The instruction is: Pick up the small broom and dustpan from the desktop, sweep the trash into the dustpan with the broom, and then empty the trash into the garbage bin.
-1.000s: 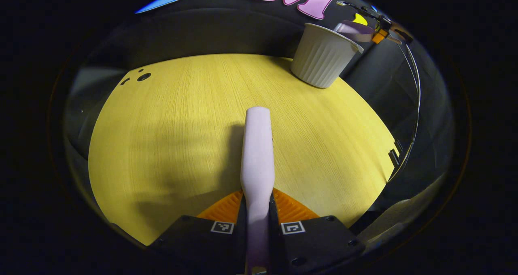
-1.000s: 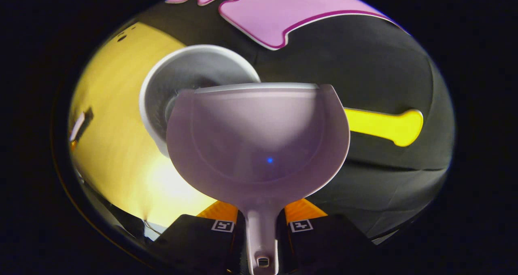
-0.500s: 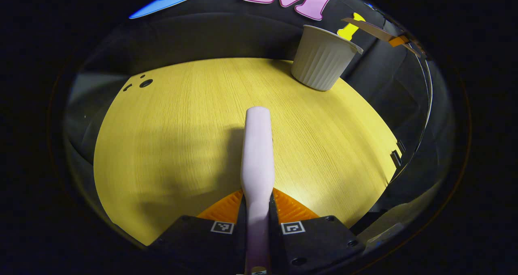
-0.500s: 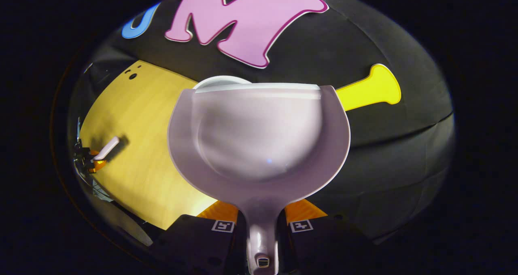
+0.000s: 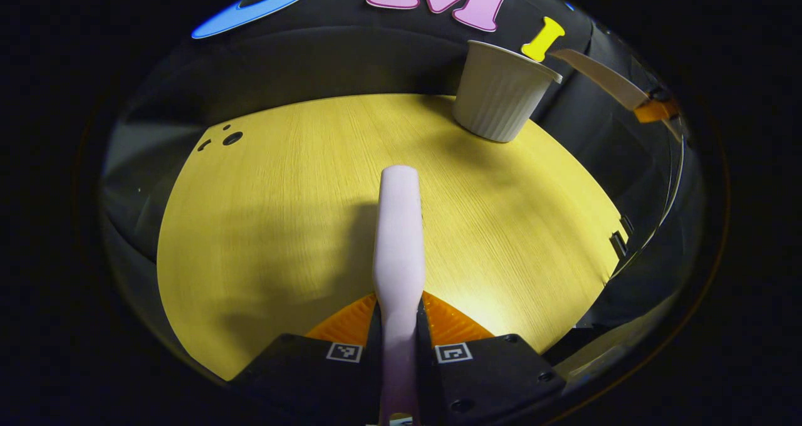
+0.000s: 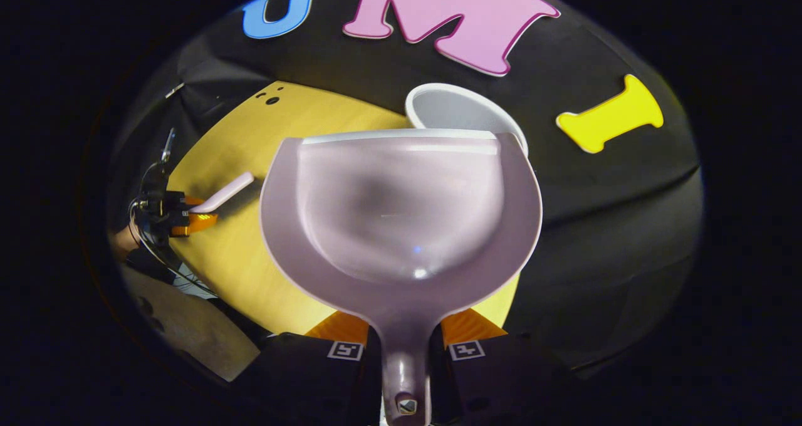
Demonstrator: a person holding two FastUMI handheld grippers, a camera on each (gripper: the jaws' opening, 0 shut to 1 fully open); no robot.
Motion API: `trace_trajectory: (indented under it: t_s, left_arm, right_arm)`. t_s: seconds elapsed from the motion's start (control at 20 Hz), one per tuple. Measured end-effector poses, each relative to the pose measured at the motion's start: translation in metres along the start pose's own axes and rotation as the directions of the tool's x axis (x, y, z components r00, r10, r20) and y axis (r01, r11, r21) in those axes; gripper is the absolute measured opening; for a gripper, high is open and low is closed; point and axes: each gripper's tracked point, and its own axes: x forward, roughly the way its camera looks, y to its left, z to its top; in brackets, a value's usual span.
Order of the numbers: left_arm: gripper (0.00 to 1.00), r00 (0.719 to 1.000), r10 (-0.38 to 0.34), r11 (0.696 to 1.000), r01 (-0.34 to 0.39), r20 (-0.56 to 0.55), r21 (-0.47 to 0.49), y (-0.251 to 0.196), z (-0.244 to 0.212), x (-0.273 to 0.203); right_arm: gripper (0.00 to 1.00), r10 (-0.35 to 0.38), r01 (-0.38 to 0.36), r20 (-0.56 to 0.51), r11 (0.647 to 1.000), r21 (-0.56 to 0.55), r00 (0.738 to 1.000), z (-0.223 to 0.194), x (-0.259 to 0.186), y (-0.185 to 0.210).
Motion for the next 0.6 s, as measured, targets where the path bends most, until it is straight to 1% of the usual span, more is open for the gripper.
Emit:
trace_trajectory:
  t_s: [0.05, 0.1, 0.25, 0.35, 0.4, 0.5, 0.55, 0.6]
  left_arm:
    - [0.25, 1.000, 0.005, 1.000, -0.005, 0.000, -0.002, 0.000, -0.001, -0.001]
    - [0.28, 1.000, 0.011, 1.000, -0.011, 0.001, -0.004, 0.000, 0.000, -0.002]
    - [0.28, 1.000, 0.021, 1.000, -0.021, -0.002, -0.014, 0.000, -0.002, 0.000]
    - [0.28, 0.999, 0.038, 0.999, -0.038, -0.004, -0.009, 0.002, -0.002, 0.003]
    - [0.31, 0.999, 0.048, 0.999, -0.048, -0.005, -0.003, 0.003, -0.002, 0.006]
    - [0.31, 0.998, 0.062, 0.998, -0.062, -0.007, 0.009, 0.005, 0.000, 0.012]
    - [0.28, 0.998, 0.065, 0.998, -0.065, -0.007, 0.012, 0.004, 0.000, 0.014]
    - [0.28, 0.998, 0.070, 0.997, -0.069, -0.007, 0.017, 0.004, 0.000, 0.017]
  right_arm:
    - [0.35, 0.020, -0.020, -0.009, 1.000, 0.002, 1.000, -0.011, 0.009, 0.013]
    - [0.34, 0.038, -0.038, -0.018, 0.999, 0.013, 0.999, -0.020, 0.021, 0.027]
    - [0.34, 0.085, -0.082, -0.061, 0.995, 0.055, 0.994, -0.050, 0.055, 0.063]
    - [0.35, 0.097, -0.089, -0.097, 0.993, 0.083, 0.991, -0.071, 0.079, 0.081]
    - [0.35, 0.102, -0.091, -0.114, 0.991, 0.095, 0.988, -0.080, 0.090, 0.089]
    - [0.35, 0.114, -0.098, -0.136, 0.988, 0.118, 0.984, -0.093, 0.107, 0.100]
    - [0.35, 0.124, -0.105, -0.145, 0.986, 0.129, 0.982, -0.098, 0.116, 0.107]
    - [0.35, 0.130, -0.109, -0.146, 0.983, 0.145, 0.981, -0.103, 0.121, 0.113]
